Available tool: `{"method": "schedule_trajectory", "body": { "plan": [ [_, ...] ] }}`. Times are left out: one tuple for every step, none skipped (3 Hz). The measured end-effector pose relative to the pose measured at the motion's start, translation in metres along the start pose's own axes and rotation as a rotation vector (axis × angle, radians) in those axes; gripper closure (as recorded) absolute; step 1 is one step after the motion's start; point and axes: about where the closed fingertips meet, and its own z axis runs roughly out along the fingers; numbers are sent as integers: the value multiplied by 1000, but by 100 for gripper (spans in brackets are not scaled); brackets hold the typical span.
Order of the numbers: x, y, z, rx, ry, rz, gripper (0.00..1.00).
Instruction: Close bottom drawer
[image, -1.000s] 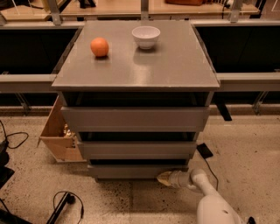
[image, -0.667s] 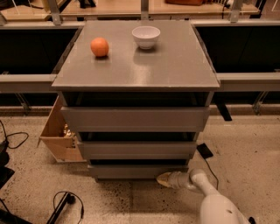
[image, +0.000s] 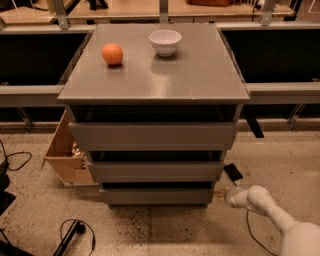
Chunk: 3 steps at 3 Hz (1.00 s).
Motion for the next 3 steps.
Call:
{"method": "schedule_trajectory", "body": {
  "plan": [
    [18,-59,-88,162,177,-75,100],
    [1,-71,-123,198,213,-88,100],
    [0,-70,-122,196,211,-88,100]
  ]
}}
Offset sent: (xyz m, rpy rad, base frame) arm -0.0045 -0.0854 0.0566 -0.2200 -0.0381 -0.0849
